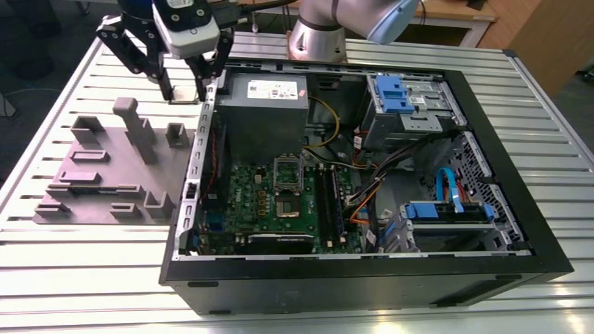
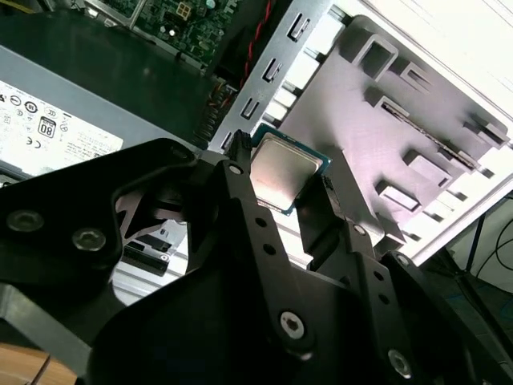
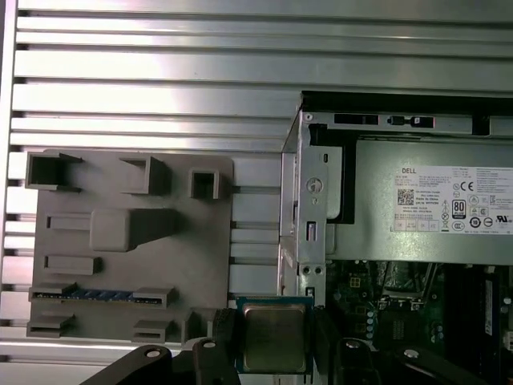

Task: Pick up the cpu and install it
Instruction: 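Pick up the cpu and move it towards the insertion slot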

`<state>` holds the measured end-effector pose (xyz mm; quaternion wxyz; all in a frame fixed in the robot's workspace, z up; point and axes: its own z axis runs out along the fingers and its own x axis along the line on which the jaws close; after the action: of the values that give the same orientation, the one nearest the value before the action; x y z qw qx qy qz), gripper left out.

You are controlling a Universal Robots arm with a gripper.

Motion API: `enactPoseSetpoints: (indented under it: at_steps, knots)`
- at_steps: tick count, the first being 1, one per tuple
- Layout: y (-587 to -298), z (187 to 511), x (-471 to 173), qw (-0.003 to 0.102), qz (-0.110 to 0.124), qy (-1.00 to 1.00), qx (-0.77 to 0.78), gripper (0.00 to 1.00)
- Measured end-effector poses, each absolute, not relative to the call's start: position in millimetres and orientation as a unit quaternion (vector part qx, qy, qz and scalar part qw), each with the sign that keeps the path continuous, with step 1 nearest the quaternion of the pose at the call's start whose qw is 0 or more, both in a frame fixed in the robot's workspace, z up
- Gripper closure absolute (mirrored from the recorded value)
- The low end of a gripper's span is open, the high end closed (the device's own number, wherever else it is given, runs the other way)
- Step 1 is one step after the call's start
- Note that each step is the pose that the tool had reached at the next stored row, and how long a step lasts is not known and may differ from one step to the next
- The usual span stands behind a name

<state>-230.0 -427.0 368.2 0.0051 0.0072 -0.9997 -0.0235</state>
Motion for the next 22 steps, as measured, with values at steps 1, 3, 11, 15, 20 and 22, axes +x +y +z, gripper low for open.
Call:
enactPoseSetpoints:
  at_steps: [1,3,11,15,20,22]
  knots:
    - [-427,368,-229,0.005,-0.024,-1.0,0.007,0.53]
    - [-427,368,-228,0.005,-0.024,-1.0,0.007,0.53]
    - [-427,368,-218,0.005,-0.023,-1.0,0.007,0.53]
    - [-427,368,-218,0.005,-0.023,-1.0,0.007,0.53]
    - [-427,368,-218,0.005,-0.023,-1.0,0.007,0.53]
    - [-427,368,-218,0.005,-0.023,-1.0,0.007,0.53]
